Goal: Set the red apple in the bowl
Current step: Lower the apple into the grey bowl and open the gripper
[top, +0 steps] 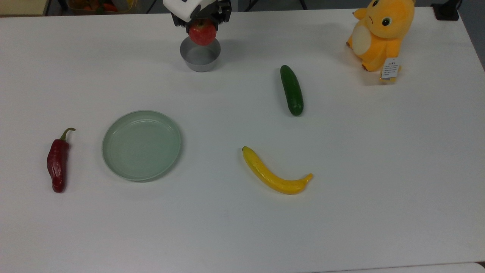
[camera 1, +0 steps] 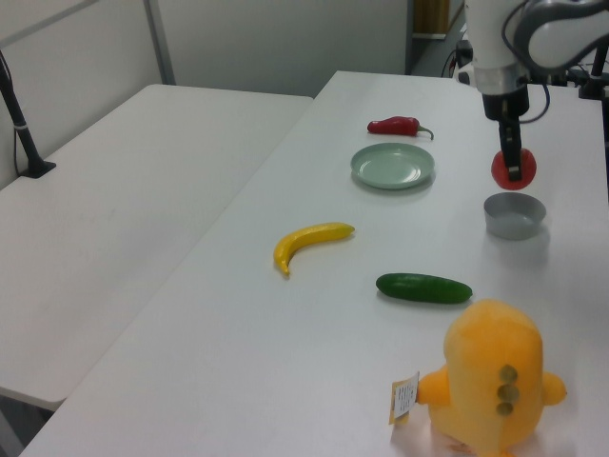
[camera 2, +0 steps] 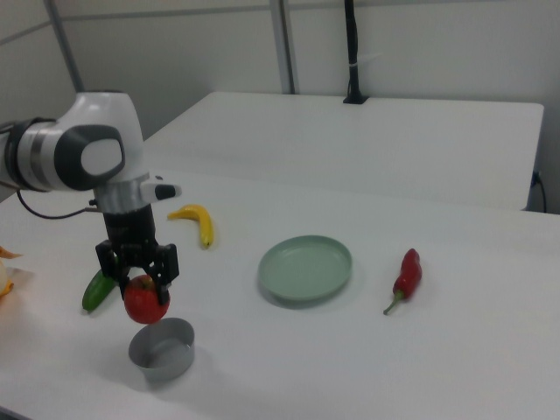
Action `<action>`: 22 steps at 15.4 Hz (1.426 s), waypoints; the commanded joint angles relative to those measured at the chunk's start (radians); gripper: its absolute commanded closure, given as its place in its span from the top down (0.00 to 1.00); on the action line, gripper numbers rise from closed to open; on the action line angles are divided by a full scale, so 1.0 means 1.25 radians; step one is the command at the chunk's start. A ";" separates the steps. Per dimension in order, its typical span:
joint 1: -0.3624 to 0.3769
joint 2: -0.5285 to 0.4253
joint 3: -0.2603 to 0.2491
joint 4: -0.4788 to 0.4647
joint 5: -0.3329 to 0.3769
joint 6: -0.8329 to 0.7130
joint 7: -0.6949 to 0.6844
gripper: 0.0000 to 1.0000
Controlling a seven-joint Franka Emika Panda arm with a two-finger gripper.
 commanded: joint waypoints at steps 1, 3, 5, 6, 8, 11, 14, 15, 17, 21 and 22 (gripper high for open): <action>0.002 -0.045 -0.003 -0.121 -0.021 0.132 0.013 0.27; 0.001 -0.045 -0.003 -0.155 -0.045 0.184 0.021 0.27; 0.000 -0.040 -0.003 -0.201 -0.066 0.261 0.032 0.27; -0.001 -0.037 -0.003 -0.205 -0.066 0.274 0.040 0.27; -0.005 -0.030 -0.003 -0.218 -0.066 0.298 0.041 0.27; -0.006 -0.023 -0.003 -0.234 -0.066 0.325 0.042 0.29; -0.014 -0.023 -0.003 -0.230 -0.066 0.322 0.042 0.59; -0.014 -0.023 -0.003 -0.230 -0.066 0.320 0.042 0.73; -0.014 -0.024 -0.003 -0.227 -0.066 0.318 0.043 0.88; -0.012 -0.027 -0.003 -0.201 -0.068 0.297 0.084 1.00; -0.012 -0.027 -0.002 -0.175 -0.068 0.275 0.089 1.00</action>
